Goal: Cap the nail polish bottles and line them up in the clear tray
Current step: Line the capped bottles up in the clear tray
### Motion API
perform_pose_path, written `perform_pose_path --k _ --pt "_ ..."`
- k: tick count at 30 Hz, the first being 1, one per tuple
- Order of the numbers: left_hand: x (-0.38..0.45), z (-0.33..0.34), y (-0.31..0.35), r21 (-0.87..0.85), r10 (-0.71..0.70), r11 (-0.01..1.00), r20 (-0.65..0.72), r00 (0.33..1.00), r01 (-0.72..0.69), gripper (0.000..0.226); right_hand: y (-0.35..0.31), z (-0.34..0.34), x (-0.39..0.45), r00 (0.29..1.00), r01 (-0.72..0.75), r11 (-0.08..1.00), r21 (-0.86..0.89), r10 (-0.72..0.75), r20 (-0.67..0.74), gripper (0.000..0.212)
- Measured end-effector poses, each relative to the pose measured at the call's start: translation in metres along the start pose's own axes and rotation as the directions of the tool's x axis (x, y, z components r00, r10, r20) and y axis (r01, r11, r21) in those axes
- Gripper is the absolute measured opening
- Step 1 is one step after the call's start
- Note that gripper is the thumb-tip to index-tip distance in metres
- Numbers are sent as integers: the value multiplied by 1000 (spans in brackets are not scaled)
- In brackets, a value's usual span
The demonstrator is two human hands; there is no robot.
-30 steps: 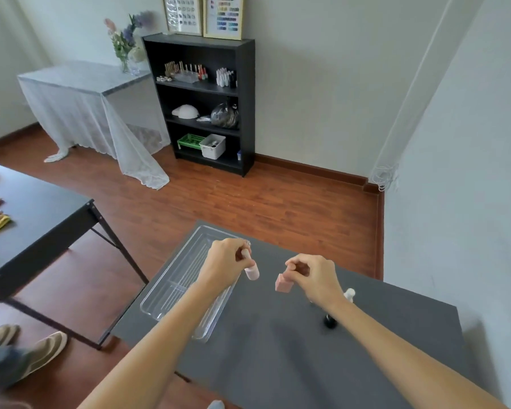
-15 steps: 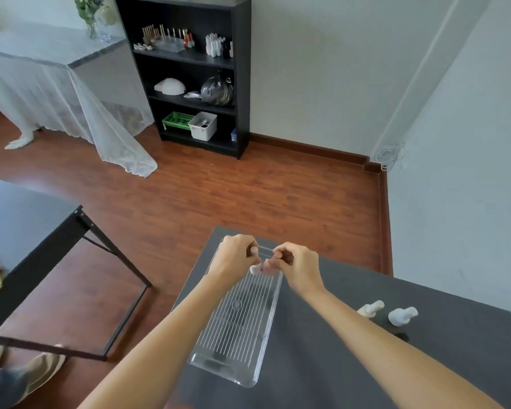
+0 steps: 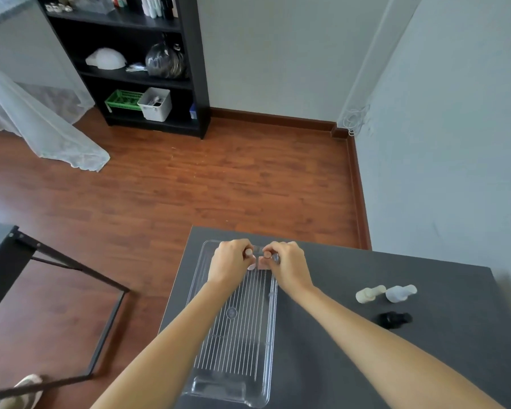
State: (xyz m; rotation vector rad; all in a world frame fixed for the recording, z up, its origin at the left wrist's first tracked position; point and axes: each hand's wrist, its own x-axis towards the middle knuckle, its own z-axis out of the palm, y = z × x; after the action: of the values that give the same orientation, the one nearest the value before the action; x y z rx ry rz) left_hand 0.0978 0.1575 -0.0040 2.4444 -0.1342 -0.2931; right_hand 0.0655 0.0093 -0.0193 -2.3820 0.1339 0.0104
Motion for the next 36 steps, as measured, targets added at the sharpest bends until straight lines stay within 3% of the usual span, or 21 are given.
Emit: perform_pose_path --k 3,12,19,24,28,31,33,36 --pt "2 5 -1 -4 11 1000 -4 1000 -11 3 0 -1 1 999 35 998 -56 -37 -33 3" --pt "8 9 -1 -28 13 1000 -18 1000 -13 7 1 -6 3 997 54 997 -60 -57 -52 19" --pt "6 12 -2 -5 21 1000 -34 999 -21 3 23 -53 -15 994 71 996 -61 -75 -78 28" --pt "-4 13 8 11 -17 1000 -84 996 18 32 64 -112 -42 998 14 996 -87 -20 -62 21" --pt "-26 18 33 31 -22 999 -209 978 30 43 97 -152 -59 992 -36 983 -178 57 113 23" --pt "-50 32 58 43 35 999 -273 961 -24 45 110 -175 -66 928 -110 970 -218 179 326 25" --pt "-66 47 76 63 83 996 -251 965 -69 48 115 -183 -69 895 -97 971 -218 180 407 26" --pt "-88 77 98 59 149 988 -171 974 -141 46 120 -188 -68 904 -19 963 -267 130 406 26"
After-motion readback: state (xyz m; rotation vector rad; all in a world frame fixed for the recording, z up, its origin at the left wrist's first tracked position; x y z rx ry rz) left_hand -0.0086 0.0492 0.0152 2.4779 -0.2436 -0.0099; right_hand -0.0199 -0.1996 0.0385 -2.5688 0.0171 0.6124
